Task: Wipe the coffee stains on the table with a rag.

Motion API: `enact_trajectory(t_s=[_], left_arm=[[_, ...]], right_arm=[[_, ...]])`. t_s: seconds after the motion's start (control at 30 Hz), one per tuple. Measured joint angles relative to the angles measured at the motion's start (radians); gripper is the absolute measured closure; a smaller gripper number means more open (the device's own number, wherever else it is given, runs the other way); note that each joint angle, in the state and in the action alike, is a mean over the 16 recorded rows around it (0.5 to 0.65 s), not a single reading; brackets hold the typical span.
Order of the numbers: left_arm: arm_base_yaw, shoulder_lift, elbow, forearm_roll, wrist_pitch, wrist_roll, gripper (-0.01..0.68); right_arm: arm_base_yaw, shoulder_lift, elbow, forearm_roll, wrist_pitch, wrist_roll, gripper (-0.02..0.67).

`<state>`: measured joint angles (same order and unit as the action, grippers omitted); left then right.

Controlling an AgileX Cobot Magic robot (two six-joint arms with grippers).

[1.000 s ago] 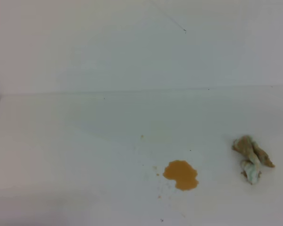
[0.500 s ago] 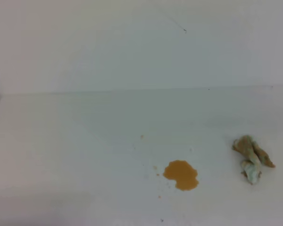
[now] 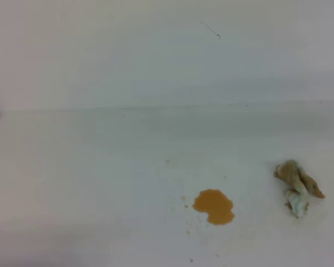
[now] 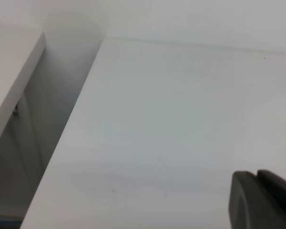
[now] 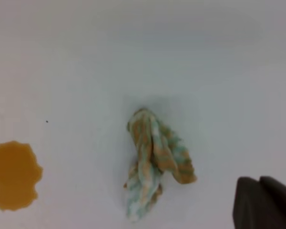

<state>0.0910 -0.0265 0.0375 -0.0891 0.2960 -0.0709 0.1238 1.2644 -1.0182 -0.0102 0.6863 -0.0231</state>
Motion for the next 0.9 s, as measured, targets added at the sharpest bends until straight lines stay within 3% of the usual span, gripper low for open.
enact_trajectory(t_s=[0.5,0.9], left_arm=[[0.0,0.002,-0.002,0.0,0.001,0.0,0.672],[0.0,0.0,0.0,0.0,0.0,0.0,0.672]], right_arm=[[0.013,0.404,-0.169,0.125,-0.02,-0.134,0.409],[0.013,0.623,-0.204,0.192,-0.089,-0.221,0.392]])
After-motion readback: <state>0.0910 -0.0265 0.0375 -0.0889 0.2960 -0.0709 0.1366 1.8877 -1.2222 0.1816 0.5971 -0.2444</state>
